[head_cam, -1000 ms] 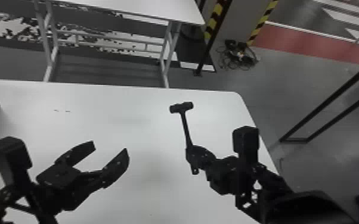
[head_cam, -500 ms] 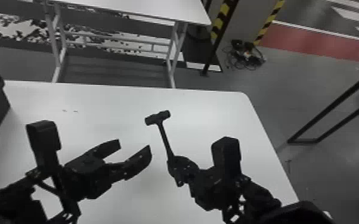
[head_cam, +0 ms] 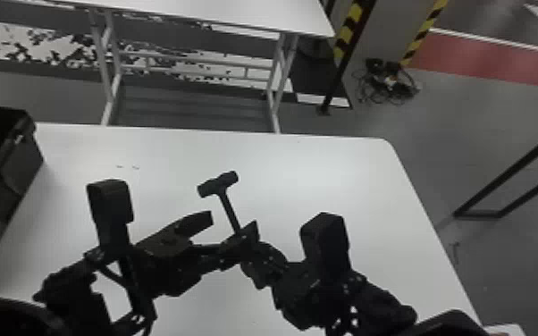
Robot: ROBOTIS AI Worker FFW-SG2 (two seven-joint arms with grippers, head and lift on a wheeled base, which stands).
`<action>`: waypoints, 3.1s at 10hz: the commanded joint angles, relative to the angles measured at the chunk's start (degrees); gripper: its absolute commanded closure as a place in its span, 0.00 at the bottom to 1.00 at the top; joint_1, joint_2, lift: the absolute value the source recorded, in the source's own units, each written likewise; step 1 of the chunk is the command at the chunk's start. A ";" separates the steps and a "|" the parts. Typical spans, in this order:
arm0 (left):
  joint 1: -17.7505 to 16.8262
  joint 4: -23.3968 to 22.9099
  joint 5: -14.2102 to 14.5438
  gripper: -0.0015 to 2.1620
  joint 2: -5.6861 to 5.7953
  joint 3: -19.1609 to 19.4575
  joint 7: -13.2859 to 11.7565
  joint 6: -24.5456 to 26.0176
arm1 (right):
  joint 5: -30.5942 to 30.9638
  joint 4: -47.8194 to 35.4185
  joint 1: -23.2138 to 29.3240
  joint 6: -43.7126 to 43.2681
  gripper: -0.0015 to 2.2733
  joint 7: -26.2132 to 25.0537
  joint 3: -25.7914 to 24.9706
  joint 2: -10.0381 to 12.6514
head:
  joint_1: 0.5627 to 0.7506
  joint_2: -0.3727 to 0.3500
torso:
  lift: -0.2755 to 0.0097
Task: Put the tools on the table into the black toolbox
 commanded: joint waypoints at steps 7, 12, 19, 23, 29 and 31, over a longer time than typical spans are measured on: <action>-1.81 1.54 -0.81 0.26 0.00 -1.55 0.59 0.27 | 1.66 0.34 -1.55 2.64 0.99 -0.39 3.75 0.00 | 0.70 0.24 | 0.70; -2.07 2.33 -2.31 0.98 0.18 -1.46 -1.25 0.27 | 1.05 0.43 -1.81 2.99 0.99 -0.39 3.66 0.00 | 0.70 0.23 | 0.70; -1.63 2.24 -3.10 0.99 0.36 -1.02 -3.19 0.09 | 0.43 0.26 -0.67 2.82 0.21 -3.29 3.57 0.00 | 0.70 0.23 | 0.70; -2.25 1.36 -3.18 0.99 0.62 1.44 -3.19 0.09 | -2.03 0.17 0.56 2.11 0.04 -4.70 1.11 0.00 | 0.70 0.22 | 0.70; -1.28 -5.14 -7.49 0.99 2.11 12.52 -1.17 -2.37 | -23.30 3.77 4.43 -15.64 0.04 -4.52 -15.59 3.96 | 0.70 0.36 | 0.70; -0.93 -5.32 -8.02 0.99 3.17 16.12 -0.02 -4.83 | -28.40 6.23 4.78 -19.16 0.04 -3.38 -21.30 6.07 | 0.70 0.40 | 0.70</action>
